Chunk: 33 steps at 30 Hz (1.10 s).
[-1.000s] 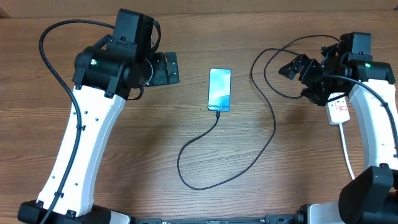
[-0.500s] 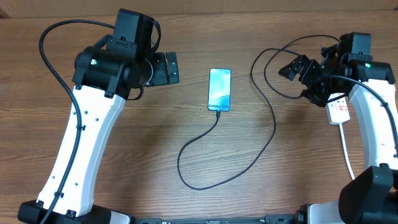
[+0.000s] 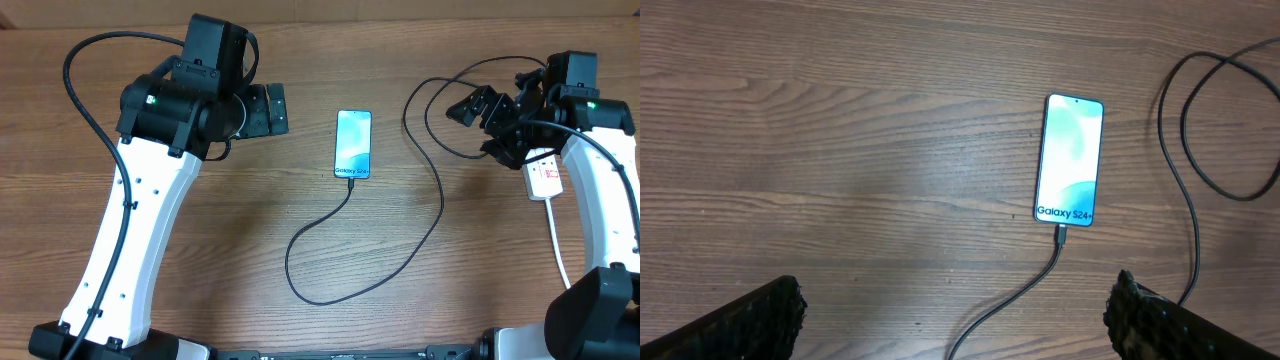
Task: Plug charger to phone and switch on socket
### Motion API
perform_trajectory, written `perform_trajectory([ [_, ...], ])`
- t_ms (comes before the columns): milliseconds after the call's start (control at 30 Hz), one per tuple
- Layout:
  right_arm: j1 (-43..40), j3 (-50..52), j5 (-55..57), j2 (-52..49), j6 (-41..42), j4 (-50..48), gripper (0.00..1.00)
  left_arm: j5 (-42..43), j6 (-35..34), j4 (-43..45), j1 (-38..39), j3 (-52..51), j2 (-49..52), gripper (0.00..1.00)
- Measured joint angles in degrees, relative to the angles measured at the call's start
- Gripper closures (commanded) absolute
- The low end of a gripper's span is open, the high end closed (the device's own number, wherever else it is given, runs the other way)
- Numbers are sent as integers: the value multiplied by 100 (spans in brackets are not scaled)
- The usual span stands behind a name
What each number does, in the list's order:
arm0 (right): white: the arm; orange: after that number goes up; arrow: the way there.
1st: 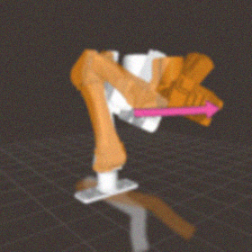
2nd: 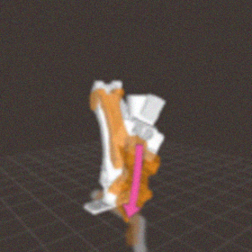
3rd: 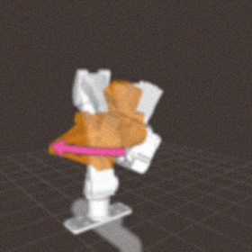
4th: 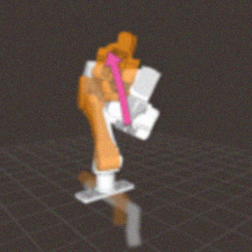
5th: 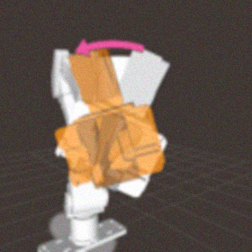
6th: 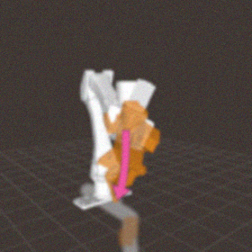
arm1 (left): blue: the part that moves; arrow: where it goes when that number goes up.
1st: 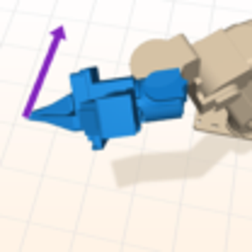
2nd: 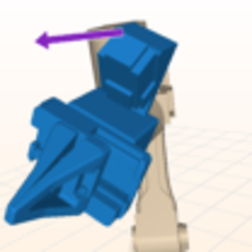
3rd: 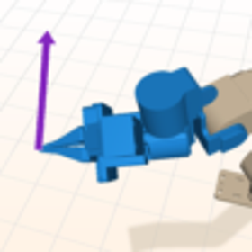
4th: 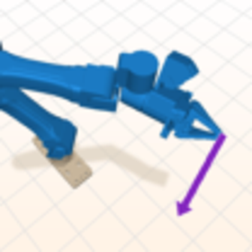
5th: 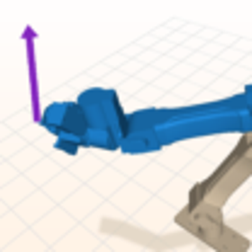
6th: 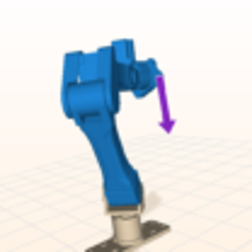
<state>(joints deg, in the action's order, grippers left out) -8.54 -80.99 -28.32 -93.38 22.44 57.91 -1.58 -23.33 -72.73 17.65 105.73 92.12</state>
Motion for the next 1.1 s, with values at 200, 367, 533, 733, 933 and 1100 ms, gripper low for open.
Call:
perform_trajectory([
  [200, 107, 0, -61, 0, -2, -138, 0, 0, 2, 2, 0, 0, 0, 0],
  [367, 245, 0, 120, 0, -2, -328, 0, 0, 2, 0, 0, 0, 0, 0],
  [533, 254, 0, 203, 0, -2, -654, 0, 0, 0, 0, -2, 0, 0, 0],
  [733, 254, 0, 240, 0, -234, -776, 0, 0, 2, 0, 0, 0, 0, 1],
  [933, 251, 0, 282, 0, -374, -901, 0, 0, 2, 0, 0, 0, 0, 0],
  [1100, 238, -157, 468, -61, -413, -767, 0, 0, 2, 0, 0, 0, 0, 0],
])
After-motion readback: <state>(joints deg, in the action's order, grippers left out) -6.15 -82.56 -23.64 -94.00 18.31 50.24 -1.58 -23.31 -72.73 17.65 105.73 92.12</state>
